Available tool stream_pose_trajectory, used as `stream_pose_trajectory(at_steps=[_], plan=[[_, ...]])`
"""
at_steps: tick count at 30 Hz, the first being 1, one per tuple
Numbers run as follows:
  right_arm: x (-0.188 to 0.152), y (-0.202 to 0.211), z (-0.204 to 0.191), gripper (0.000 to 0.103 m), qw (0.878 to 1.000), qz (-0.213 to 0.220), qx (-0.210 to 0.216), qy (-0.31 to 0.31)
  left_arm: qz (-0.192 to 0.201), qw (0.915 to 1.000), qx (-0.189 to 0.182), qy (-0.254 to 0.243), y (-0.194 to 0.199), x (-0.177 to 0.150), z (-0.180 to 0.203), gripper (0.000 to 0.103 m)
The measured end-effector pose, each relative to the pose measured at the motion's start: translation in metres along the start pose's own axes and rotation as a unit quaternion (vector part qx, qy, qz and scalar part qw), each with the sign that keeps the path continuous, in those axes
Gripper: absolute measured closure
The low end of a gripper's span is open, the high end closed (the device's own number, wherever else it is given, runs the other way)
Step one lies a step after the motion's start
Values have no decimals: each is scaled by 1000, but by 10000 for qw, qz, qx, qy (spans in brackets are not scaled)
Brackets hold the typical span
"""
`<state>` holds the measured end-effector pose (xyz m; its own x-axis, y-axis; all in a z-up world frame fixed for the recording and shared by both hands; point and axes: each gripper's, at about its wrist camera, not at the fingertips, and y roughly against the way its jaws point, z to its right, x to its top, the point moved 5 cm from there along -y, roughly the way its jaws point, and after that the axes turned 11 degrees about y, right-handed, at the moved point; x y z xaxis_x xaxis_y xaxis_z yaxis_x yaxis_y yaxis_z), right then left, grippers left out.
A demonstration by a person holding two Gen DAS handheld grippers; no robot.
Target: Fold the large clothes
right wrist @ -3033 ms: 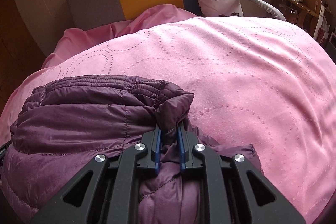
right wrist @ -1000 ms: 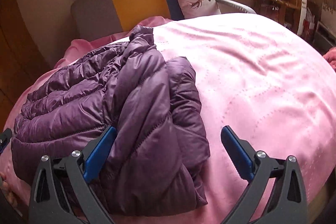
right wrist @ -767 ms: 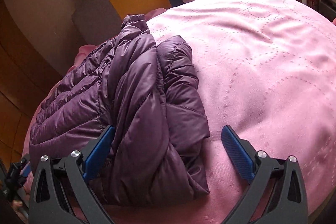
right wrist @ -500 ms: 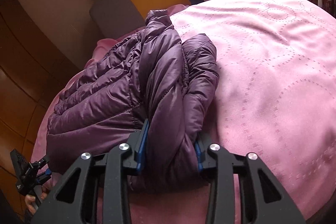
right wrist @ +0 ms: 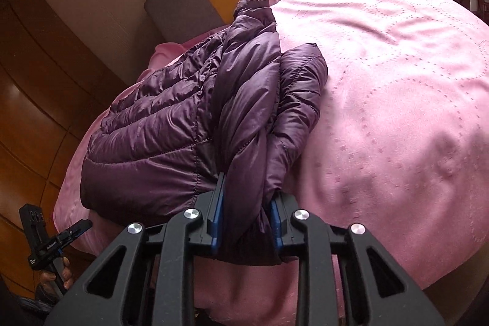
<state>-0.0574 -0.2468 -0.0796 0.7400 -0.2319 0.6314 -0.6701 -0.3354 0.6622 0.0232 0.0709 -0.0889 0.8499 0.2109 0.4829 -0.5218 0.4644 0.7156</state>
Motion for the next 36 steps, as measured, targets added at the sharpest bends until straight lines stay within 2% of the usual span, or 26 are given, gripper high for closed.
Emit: stream_pose_trajectory(at_steps=[2, 4, 6, 10, 12, 14, 16, 21, 24, 25, 27, 29, 31, 33, 36], plan=[[3, -4, -2, 80, 9999, -10, -107, 64, 309, 9991, 272, -92, 11, 12, -2, 40], [6, -7, 0, 80, 9999, -10, -120, 45, 808, 9956, 463, 44, 27, 30, -9, 17], [8, -8, 0, 79, 9999, -5, -144, 36, 1163, 9919, 457, 240, 35, 50, -18, 11], [13, -16, -1, 77, 9997, -34, -224, 59, 815, 9961, 279, 174, 2, 71, -24, 11], [15, -17, 0, 76, 9996, -41, -275, 73, 298, 9988, -300, 234, -21, 73, -22, 12], [12, -15, 4, 75, 9993, -26, -368, 48, 16, 9984, -540, 154, -31, 67, -17, 20], [14, -15, 9, 75, 9987, -26, -504, 44, -99, 9976, -646, -245, -31, 56, -4, 34], [18, -13, 22, 73, 9977, -175, -646, 75, -384, 9934, -919, -576, -14, 18, 12, 37], [21, -7, 29, 51, 9977, -169, -657, 35, -241, 9951, -750, -600, 3, 12, 15, 36], [23, -4, 31, 41, 9977, -117, -664, 5, -50, 9971, -580, -490, 12, 18, 13, 30], [26, 2, 39, 34, 9979, 60, -621, -177, 536, 9975, 239, -399, 27, 40, 11, 15], [32, 6, 46, 21, 9977, 194, -525, -396, 932, 9924, 721, -363, 38, 57, 15, 15], [37, 9, 52, 16, 9969, 334, -373, -615, 1242, 9860, 1076, -279, 42, 73, 28, 15], [42, 8, 55, 9, 9958, 427, -197, -783, 1386, 9827, 1190, -292, 36, 85, 43, 15], [45, 2, 62, 7, 9940, 429, 58, -1000, 1603, 9755, 1353, -660, 27, 87, 77, 15]])
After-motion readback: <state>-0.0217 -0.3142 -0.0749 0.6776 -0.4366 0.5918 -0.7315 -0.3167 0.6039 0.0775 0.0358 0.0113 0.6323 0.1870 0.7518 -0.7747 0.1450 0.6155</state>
